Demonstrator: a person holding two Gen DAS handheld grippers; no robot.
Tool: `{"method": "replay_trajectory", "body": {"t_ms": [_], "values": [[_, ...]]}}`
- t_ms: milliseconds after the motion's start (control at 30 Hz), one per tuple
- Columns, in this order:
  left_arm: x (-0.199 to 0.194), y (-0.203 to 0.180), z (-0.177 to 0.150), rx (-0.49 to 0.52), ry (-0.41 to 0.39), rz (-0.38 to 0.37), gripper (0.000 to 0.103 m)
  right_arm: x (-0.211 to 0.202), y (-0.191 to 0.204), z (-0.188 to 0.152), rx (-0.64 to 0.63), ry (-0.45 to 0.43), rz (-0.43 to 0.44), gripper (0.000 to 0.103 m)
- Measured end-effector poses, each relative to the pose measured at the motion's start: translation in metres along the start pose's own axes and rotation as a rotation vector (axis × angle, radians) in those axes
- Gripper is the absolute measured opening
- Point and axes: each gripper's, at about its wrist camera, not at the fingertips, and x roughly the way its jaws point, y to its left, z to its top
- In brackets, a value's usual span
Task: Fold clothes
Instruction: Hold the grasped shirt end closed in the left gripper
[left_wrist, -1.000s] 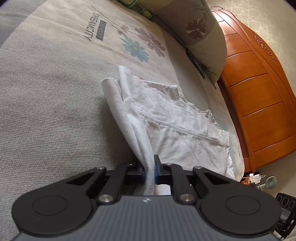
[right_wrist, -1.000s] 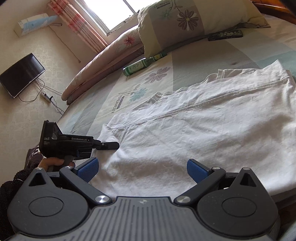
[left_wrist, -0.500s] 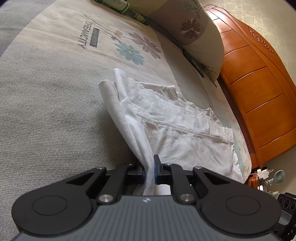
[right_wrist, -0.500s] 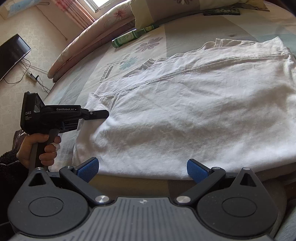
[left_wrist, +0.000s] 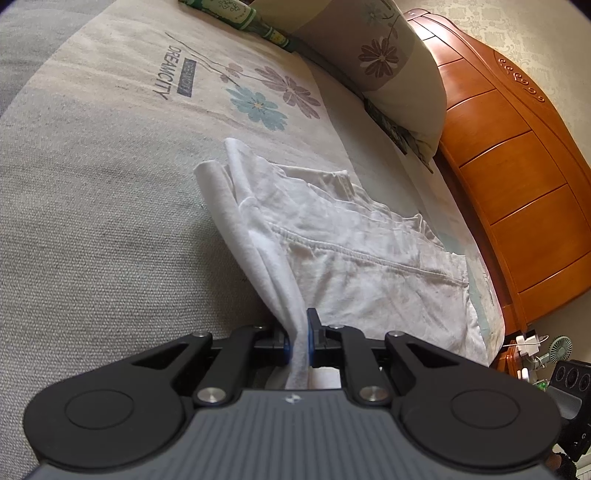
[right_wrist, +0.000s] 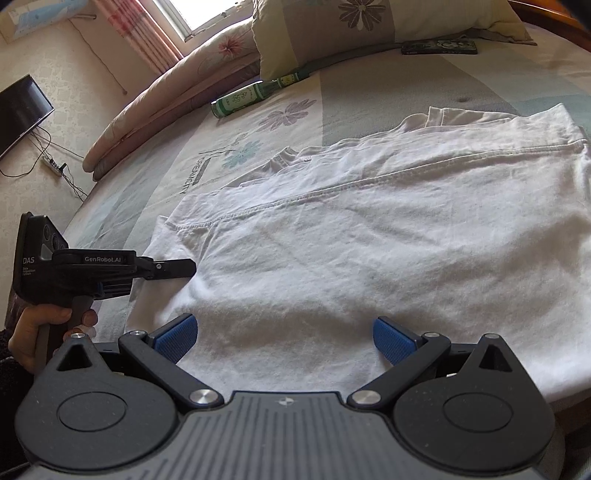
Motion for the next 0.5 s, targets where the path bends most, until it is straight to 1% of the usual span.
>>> {"method": "replay_trajectory", "body": {"t_ms": [100,167,233,333,500], "values": [[0.0,0.001,0.0,-0.006,-0.002,-0.004,0.013,-0.001,0.002,0.006,-0.011,-0.036,0.0,0.103],[0.001,0.001,0.0,-0.008,-0.003,-0.006,0.013,0.002,0.002,0.011,-0.017,-0.039,-0.003,0.103],[0.001,0.002,-0.001,-0.01,-0.002,-0.007,0.013,0.012,0.0,0.014,-0.018,-0.015,-0.009,0.103],[0.0,0.002,-0.001,-0.009,-0.002,-0.006,0.013,0.019,0.0,0.018,-0.035,-0.034,-0.016,0.103],[0.001,0.001,-0.001,-0.01,-0.003,-0.005,0.013,0.032,-0.003,0.033,-0.021,-0.048,-0.018,0.103]]}}
